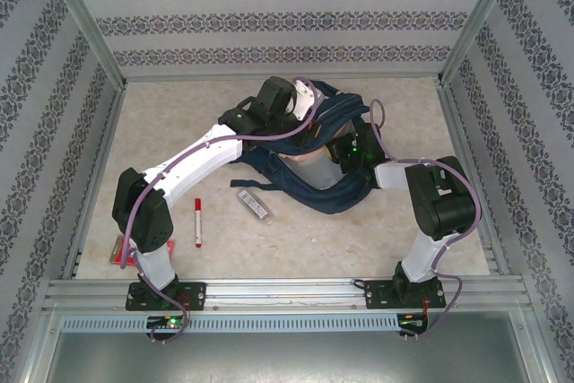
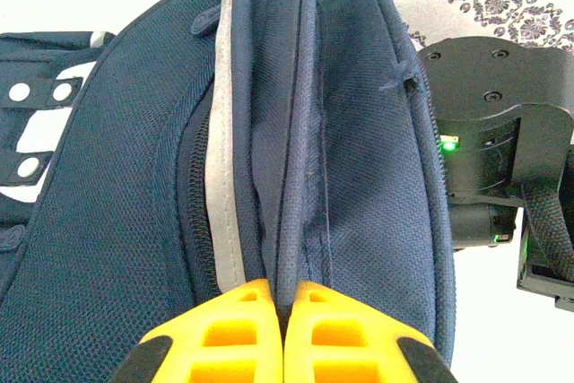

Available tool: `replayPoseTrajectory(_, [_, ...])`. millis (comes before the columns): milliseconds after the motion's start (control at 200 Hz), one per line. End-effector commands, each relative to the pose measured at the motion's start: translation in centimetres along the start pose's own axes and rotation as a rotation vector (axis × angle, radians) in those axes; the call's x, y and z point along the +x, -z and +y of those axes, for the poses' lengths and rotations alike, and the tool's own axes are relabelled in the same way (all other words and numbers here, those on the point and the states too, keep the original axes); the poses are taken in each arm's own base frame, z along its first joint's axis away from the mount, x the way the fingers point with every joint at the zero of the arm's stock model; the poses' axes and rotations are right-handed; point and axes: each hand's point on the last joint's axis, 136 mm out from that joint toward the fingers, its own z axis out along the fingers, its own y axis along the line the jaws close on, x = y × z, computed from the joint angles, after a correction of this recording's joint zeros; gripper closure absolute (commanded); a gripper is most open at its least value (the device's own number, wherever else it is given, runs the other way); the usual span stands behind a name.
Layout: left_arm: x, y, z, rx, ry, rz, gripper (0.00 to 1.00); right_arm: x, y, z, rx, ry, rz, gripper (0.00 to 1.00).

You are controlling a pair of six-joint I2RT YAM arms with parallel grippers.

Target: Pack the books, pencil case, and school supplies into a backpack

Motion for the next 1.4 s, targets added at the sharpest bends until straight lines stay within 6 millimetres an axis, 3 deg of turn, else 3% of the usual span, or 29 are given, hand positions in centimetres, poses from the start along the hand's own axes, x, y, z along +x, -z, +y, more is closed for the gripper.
replayPoseTrajectory(0, [-4.9, 2.9, -2.5, 0.075, -0.076, -0.173, 1.00, 0.2, -0.4, 3.3, -0.084, 0.033, 0.007, 1.00])
replayPoseTrajectory(60, [-4.8, 2.9, -2.4, 0.072, -0.076, -0.169, 1.00, 0.5, -0.4, 3.9, -0.094, 0.038, 0.017, 1.00])
replayPoseTrajectory(100, [-4.7, 2.9, -2.3, 0.071, -0.076, -0.166, 1.00, 0.6, -0.4, 4.1, -0.089, 0.038, 0.022, 0.92])
replayPoseTrajectory(140, [-4.8, 3.0, -2.3, 0.072, -0.075, -0.168, 1.00, 0.6, -0.2, 4.1, -0.077, 0.037, 0.025, 0.67])
replayPoseTrajectory(170, [-4.8, 3.0, -2.3, 0.073, -0.076, -0.168, 1.00, 0.6, -0.2, 3.8, -0.062, 0.037, 0.027, 0.62])
replayPoseTrajectory(340, [-4.7, 3.1, -2.0, 0.068, -0.069, -0.173, 1.00, 0.3, 0.1, 2.9, -0.021, 0.042, 0.020, 0.65])
replayPoseTrajectory(475, [-4.7, 3.0, -2.1, 0.074, -0.066, -0.172, 1.00, 0.1, -0.5, 3.0, -0.022, 0.055, 0.023, 0.83])
replayPoseTrajectory(555, [-4.6, 3.1, -2.1, 0.071, -0.065, -0.170, 1.00, 0.2, -0.6, 3.6, -0.032, 0.062, 0.028, 0.88])
replayPoseTrajectory(600, [-4.7, 3.2, -2.1, 0.069, -0.067, -0.172, 1.00, 0.3, -0.5, 3.9, -0.029, 0.069, 0.030, 0.88])
replayPoseTrajectory(675, [-4.7, 3.3, -2.1, 0.069, -0.069, -0.172, 1.00, 0.3, 0.0, 3.8, 0.007, 0.075, 0.024, 0.69])
replayPoseTrajectory(715, [-4.7, 3.4, -2.1, 0.067, -0.069, -0.171, 1.00, 0.2, 0.3, 3.6, 0.030, 0.084, 0.016, 0.67])
replayPoseTrajectory(819, [-4.7, 3.4, -2.1, 0.067, -0.066, -0.175, 1.00, 0.0, 0.6, 3.2, 0.072, 0.097, 0.012, 0.75])
replayPoseTrajectory(939, [-4.8, 3.5, -2.2, 0.072, -0.062, -0.181, 1.00, -0.1, 0.4, 2.9, 0.085, 0.101, 0.014, 0.93])
replayPoseTrajectory(1064, [-4.6, 3.5, -2.2, 0.076, -0.060, -0.176, 1.00, -0.1, 0.5, 2.7, 0.123, 0.131, 0.005, 0.82])
replayPoseTrajectory(1394, [-4.6, 3.5, -2.3, 0.079, -0.055, -0.176, 1.00, -0.5, 1.1, 2.3, 0.223, 0.231, -0.019, 0.76])
